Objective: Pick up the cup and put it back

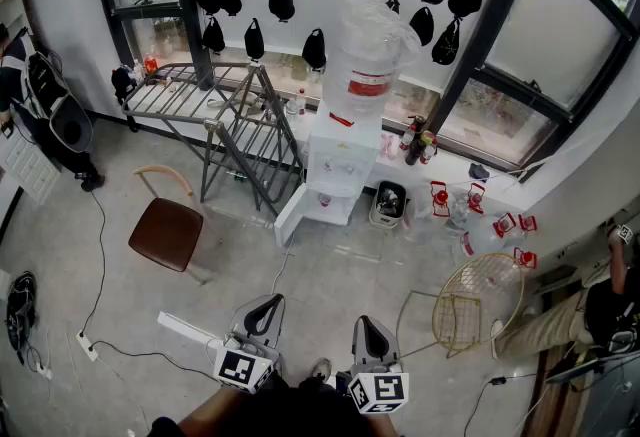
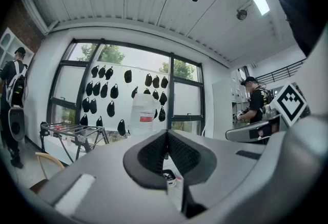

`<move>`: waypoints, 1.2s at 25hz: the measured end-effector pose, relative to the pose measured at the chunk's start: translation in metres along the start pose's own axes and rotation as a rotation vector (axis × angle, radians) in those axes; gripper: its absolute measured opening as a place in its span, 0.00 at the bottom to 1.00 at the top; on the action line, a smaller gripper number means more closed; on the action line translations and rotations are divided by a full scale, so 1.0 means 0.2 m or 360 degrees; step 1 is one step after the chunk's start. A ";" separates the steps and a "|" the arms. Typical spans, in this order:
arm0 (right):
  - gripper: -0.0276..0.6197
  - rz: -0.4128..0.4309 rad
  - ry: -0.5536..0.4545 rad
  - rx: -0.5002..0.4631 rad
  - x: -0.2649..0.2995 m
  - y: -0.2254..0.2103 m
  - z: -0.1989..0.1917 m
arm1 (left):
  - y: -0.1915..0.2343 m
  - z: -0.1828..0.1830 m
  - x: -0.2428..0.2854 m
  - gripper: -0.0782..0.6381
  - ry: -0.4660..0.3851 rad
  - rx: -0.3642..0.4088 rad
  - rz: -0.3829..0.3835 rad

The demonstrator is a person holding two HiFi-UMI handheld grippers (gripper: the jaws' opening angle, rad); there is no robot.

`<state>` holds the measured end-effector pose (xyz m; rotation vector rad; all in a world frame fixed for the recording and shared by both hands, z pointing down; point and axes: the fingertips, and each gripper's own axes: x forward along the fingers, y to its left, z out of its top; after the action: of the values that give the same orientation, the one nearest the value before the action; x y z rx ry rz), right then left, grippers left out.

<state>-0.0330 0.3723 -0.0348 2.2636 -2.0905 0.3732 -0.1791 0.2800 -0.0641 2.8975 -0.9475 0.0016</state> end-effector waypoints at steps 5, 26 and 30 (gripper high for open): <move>0.03 0.0001 -0.0006 0.0006 -0.01 0.00 -0.01 | 0.00 -0.02 -0.01 0.12 0.0012 0.0031 -0.0005; 0.36 -0.0018 -0.0043 0.0048 0.13 -0.01 -0.04 | 0.12 -0.05 0.08 0.12 -0.0008 -0.0012 -0.0048; 0.36 0.0046 -0.0019 0.0009 0.27 -0.15 -0.05 | 0.11 -0.12 0.24 0.12 0.0018 0.0008 -0.0006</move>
<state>-0.0012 0.3244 -0.0106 2.2464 -2.1329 0.3688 -0.1533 0.2361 -0.0375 2.9003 -0.9419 0.0198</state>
